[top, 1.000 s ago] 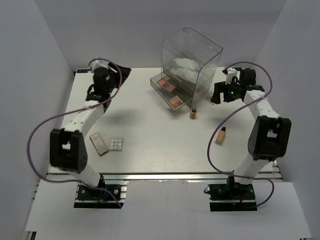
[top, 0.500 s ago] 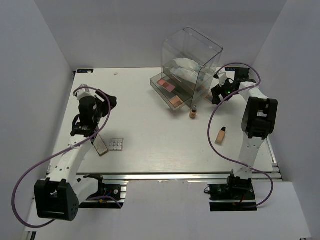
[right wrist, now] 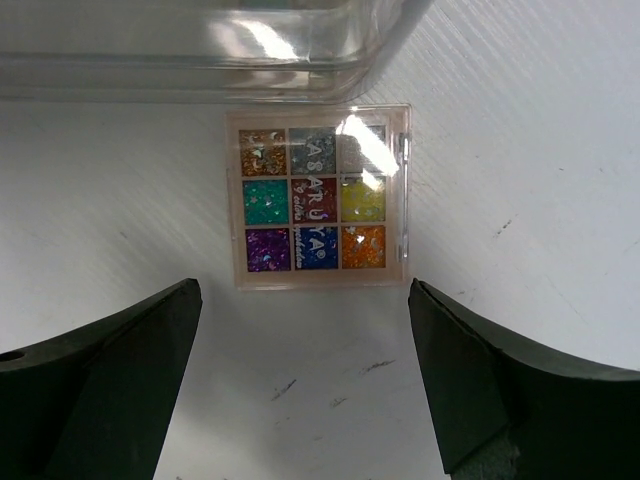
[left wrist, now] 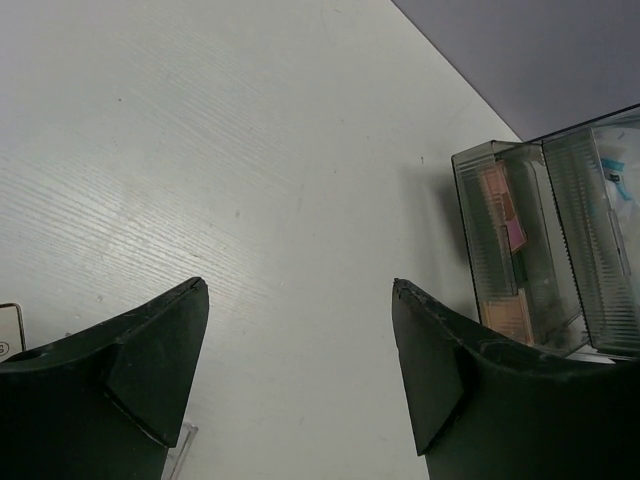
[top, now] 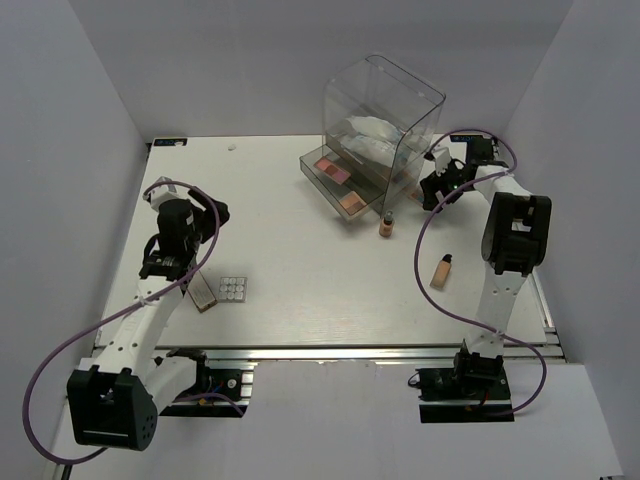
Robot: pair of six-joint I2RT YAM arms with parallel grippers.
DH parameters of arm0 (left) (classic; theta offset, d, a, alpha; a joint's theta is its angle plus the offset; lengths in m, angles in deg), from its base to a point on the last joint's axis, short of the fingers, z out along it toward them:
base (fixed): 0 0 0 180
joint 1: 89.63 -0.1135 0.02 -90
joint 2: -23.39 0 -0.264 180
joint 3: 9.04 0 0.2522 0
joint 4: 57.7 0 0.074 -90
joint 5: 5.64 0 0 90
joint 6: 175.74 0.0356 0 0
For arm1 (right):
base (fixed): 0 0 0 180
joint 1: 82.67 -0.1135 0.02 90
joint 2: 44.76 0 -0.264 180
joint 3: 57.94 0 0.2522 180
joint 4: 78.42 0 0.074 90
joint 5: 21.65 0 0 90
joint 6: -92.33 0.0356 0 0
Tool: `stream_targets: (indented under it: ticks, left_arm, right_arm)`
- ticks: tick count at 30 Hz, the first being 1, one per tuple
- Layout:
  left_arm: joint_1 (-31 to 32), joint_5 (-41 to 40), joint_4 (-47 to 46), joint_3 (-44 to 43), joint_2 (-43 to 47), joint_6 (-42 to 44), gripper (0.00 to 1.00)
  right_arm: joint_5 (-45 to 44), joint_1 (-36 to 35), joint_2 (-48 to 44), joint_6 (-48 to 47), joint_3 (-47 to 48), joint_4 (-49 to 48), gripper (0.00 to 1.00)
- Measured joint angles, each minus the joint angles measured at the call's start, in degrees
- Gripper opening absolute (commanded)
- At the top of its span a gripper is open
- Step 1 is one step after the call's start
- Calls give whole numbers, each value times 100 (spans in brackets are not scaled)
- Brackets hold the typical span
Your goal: Organize the makeup
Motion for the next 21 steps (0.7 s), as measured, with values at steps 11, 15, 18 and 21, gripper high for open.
stream_targets:
  ticks: [11, 15, 18, 21]
  left_arm:
    - [0, -59, 120, 0, -63, 2, 84]
    - [0, -79, 203, 0, -63, 2, 84]
    - [0, -81, 256, 0, -63, 0, 84]
    - [0, -81, 275, 0, -63, 0, 84]
  right_arm:
    - [-120, -28, 243, -55, 33, -120, 89]
    - [-129, -50, 251, -68, 33, -212, 89]
    - [-127, -63, 256, -101, 33, -286, 89]
    - [-125, -76, 262, -153, 33, -350, 84]
